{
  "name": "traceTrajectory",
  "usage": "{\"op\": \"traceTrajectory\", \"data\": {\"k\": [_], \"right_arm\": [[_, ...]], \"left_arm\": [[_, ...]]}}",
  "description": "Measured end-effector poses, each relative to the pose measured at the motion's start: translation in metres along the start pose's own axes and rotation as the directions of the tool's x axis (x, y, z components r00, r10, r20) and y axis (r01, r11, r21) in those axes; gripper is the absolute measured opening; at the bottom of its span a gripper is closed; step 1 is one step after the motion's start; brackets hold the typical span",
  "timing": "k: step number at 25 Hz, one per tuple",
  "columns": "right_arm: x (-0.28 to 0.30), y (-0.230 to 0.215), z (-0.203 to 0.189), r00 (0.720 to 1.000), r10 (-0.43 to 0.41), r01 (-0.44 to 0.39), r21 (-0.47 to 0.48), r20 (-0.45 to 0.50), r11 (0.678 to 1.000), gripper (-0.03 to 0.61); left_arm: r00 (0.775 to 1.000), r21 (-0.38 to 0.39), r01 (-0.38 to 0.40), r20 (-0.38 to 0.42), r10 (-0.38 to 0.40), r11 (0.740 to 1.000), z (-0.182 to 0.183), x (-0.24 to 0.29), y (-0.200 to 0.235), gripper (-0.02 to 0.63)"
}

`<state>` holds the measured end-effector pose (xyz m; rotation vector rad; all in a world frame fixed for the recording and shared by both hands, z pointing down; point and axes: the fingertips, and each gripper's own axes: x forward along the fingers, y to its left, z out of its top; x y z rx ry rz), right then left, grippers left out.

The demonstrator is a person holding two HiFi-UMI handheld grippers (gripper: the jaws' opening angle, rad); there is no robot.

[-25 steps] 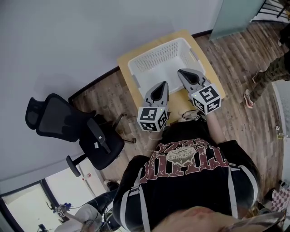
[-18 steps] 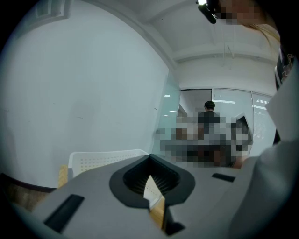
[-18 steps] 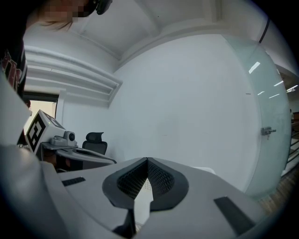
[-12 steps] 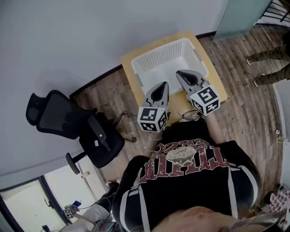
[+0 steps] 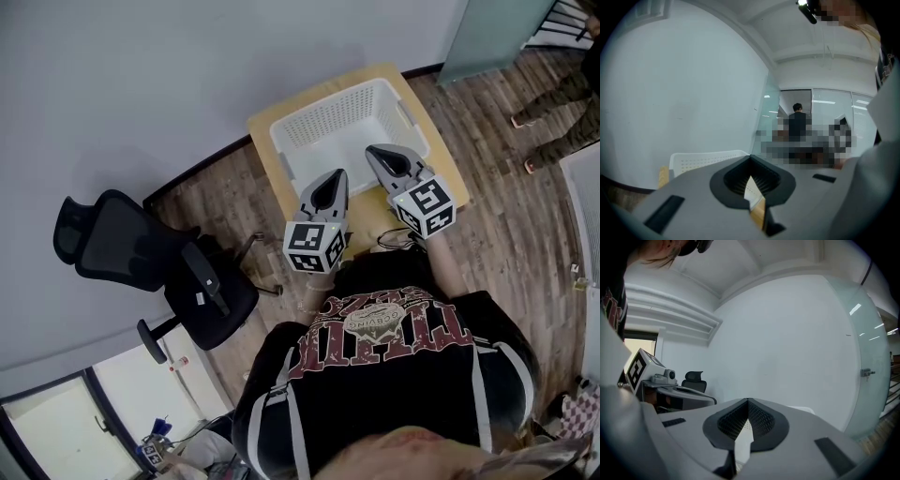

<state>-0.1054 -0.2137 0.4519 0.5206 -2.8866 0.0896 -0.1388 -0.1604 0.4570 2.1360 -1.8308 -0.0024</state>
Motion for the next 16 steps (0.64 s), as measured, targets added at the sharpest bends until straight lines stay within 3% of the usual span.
{"op": "traceTrajectory", "data": {"k": [16], "right_arm": [[-0.0090,0.0016,-0.0069,1.000,-0.002,0.002,0.001,-0.012,1.000,0.017]], "left_arm": [[1.000,0.005,0.018,-0.007,-0.018,1.000,-0.0043,0.0012,-0.0091,0.048]]}}
